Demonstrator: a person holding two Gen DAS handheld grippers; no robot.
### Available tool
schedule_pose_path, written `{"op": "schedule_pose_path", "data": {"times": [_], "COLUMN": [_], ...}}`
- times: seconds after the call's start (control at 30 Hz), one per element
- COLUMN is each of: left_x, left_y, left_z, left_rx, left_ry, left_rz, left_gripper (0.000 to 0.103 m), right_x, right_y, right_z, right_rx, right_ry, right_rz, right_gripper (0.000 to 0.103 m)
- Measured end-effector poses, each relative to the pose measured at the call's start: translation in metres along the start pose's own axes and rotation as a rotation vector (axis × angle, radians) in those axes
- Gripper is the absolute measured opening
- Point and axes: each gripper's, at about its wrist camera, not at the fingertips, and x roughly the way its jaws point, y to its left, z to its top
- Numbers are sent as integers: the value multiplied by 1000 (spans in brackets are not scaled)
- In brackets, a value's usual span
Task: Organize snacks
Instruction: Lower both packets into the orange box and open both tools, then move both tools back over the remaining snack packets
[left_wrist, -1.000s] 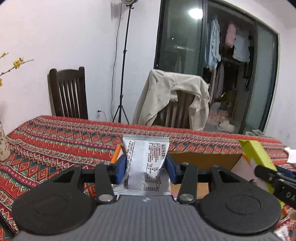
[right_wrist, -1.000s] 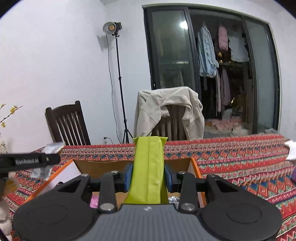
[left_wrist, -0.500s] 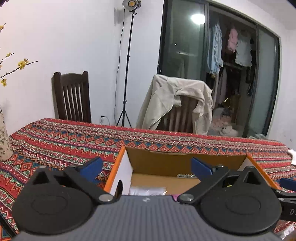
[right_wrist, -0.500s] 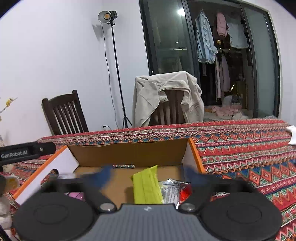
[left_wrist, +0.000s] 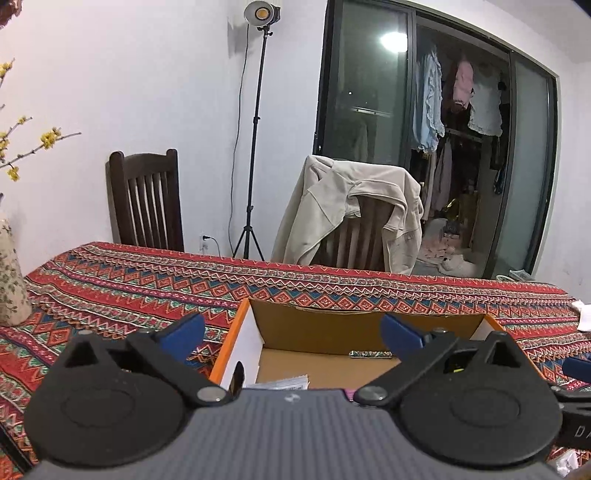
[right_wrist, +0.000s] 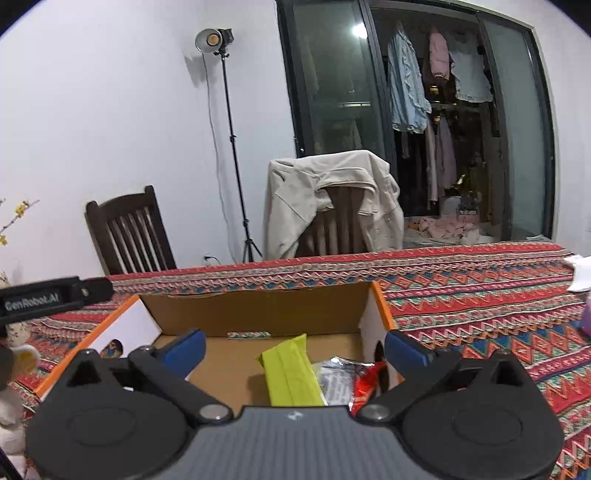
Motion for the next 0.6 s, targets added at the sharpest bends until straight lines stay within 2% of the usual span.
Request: {"op": "schedule_pose_path", "data": {"times": [0.37,0.6], "left_x": [-56,-89], "left_y": [6,16], "left_z": [15,0], "left_rx": [-23,22], "left_ry": [-26,-9], "left_rz": [-48,-57], "left_gripper": [103,103], "right_x": [-53,-86], "right_y": [14,21], "right_z": [4,-11], "right_rx": [-32,-67], "right_ry": [-49,-45], "right_rz": [38,48], "right_gripper": [103,103]}}
